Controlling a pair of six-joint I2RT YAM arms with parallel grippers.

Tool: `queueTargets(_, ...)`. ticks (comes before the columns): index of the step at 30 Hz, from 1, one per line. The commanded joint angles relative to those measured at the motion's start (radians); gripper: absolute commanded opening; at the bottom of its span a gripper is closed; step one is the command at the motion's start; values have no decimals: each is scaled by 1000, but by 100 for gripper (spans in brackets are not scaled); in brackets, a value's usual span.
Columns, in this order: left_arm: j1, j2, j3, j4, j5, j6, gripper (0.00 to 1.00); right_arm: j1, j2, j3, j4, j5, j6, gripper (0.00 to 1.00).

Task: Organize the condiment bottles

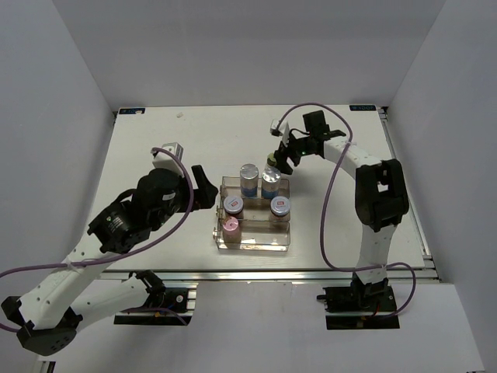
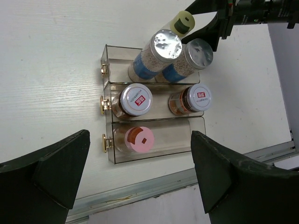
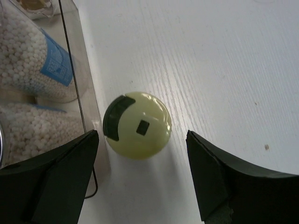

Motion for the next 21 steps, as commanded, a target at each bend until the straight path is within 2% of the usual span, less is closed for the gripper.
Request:
queueTargets(1, -3, -21, -16, -19, -24, -30, 98, 29, 32, 61, 11, 5, -32, 81)
queueTargets(4, -3, -33, -27, -20, -25, -44, 98, 38, 55, 82, 35, -4, -10, 79)
queueTargets(8, -1, -56, -37, -28, -36, -62, 98, 39, 70, 93, 81, -27, 14, 70)
queueTargets(10, -3, -71, -44, -33, -40, -71, 98, 41, 83, 113, 72, -31, 3, 52)
queueTargets(11, -3, -76, -47, -33, -42, -74, 98, 39, 89, 123, 51, -39, -5, 36)
queueTargets(14, -3, -91, -56, -33, -48, -82, 98, 41, 89, 137, 43, -26, -5, 18)
queueTargets(16, -3, -99, -63, -30, -51, -85, 98, 38, 57, 122, 76, 1, 12, 13)
queueTargets(19, -1, -99, -68, -22, -54, -84, 98, 13, 6, 105, 196, 60, 131, 4)
queueTargets(20, -3, -99, -67, -22, -54, -84, 98, -19, -2, 140, 233, 89, 174, 0)
queueTargets(21, -1, -100, -67, -22, -56, -81, 98, -43, -15, 165, 239, 94, 261, 0)
